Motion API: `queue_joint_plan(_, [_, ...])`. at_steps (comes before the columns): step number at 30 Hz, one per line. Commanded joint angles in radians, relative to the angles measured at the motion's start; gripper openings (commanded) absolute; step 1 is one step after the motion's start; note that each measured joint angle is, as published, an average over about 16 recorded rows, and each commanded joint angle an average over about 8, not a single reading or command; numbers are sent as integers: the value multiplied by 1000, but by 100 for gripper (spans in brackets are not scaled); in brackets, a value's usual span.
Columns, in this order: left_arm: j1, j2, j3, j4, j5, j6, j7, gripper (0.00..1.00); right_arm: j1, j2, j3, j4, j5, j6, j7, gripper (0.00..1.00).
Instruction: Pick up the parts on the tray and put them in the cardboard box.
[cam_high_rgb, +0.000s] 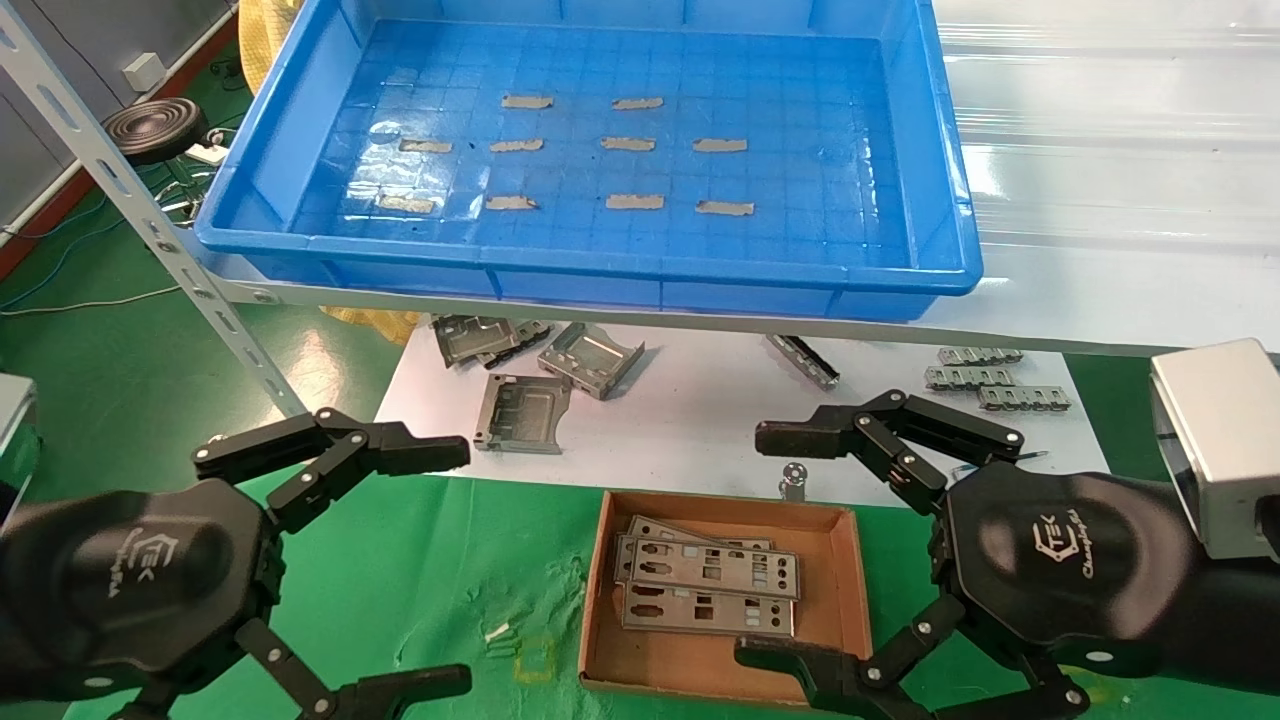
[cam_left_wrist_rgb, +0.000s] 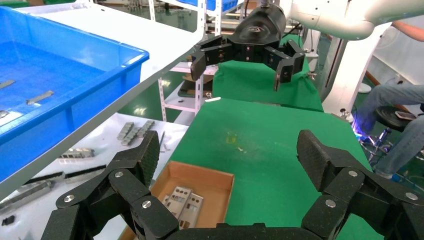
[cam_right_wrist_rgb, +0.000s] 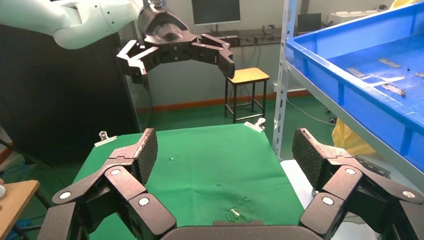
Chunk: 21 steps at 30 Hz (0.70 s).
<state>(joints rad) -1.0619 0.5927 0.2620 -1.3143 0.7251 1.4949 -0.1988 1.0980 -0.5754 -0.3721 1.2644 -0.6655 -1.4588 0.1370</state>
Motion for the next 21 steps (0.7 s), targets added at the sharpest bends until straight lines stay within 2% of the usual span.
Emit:
queue_joint_plan(1, [-1,2,2,3,0,0,2,100,0,0,0,0,0,0,0,100])
queue_joint_plan(21, [-11,17,16,28,4,0,11,100,0,0,0,0,0,0,0,100])
